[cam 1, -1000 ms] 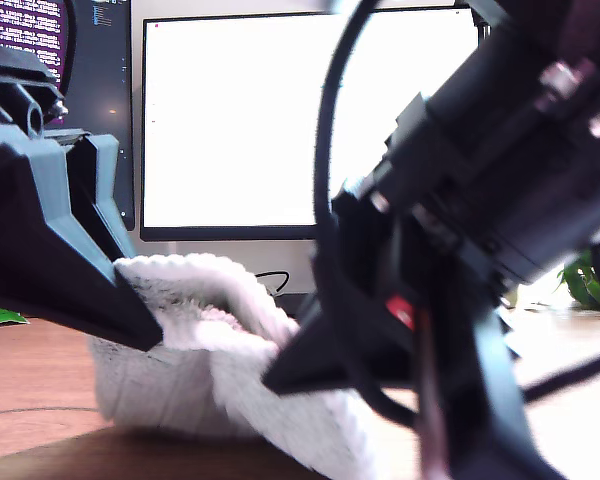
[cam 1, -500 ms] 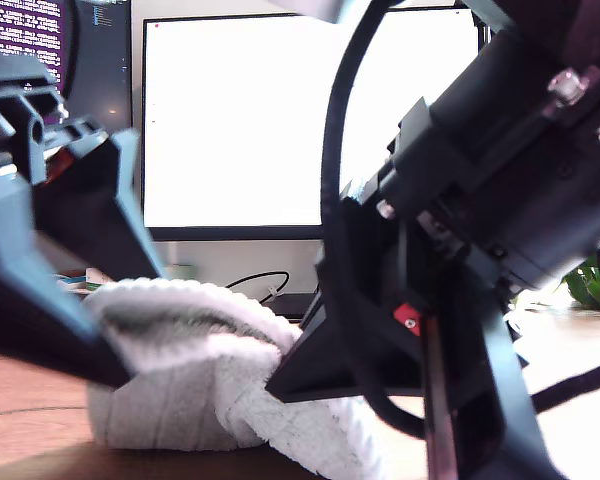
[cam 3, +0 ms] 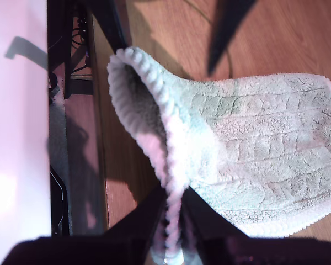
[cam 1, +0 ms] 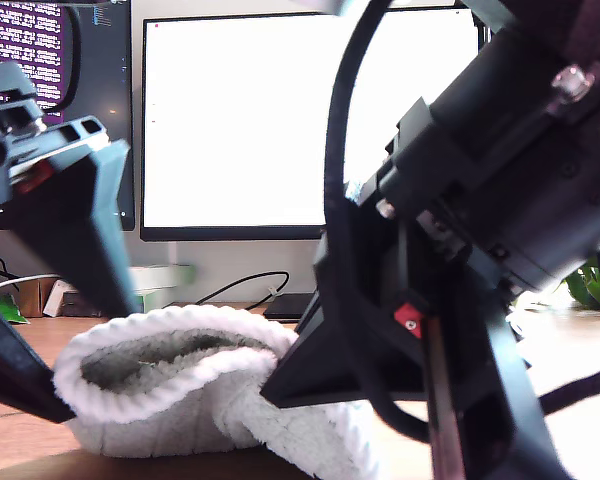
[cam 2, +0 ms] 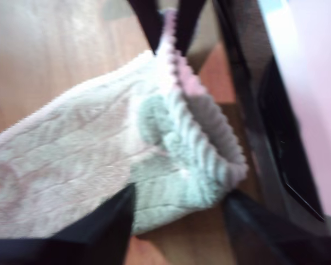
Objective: Fold the tea towel to a neat square and place it to the right
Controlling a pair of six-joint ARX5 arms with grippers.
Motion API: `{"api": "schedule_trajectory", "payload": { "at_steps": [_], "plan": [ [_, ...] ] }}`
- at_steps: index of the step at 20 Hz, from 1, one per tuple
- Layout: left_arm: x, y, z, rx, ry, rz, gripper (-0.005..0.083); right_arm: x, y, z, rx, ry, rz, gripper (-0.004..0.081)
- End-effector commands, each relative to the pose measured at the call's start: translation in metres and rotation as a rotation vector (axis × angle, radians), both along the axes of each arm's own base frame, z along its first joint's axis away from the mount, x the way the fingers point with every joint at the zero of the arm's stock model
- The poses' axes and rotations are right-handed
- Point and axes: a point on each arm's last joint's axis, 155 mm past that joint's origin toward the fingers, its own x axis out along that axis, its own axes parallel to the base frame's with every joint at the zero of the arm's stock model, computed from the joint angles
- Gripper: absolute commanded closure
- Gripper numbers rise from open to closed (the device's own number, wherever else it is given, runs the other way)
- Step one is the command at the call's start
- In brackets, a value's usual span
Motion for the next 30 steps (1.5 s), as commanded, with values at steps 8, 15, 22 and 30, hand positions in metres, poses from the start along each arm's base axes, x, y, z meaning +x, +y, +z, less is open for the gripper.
{"api": "schedule_trajectory", "payload": {
  "at_steps": [8,15,22,30],
  "plan": [
    [-0.022,-0.005,0.014,-0.039,0.000,-0.073,0.0680,0.001,0.004,0.004,0.010,-0.002,0.001,0.0783],
    [-0.027,0.000,0.023,-0.083,0.044,-0.015,0.0798,0.000,0.003,0.002,0.003,0.000,0.001,0.0783],
    [-0.015,-0.001,0.029,-0.133,0.060,0.078,0.0798,0.001,0.007,0.011,-0.035,0.013,0.002,0.0783],
    [0.008,0.010,0.032,-0.164,0.075,0.213,0.0798,0.004,-0.004,0.015,-0.148,0.044,-0.010,0.0783]
  ]
}}
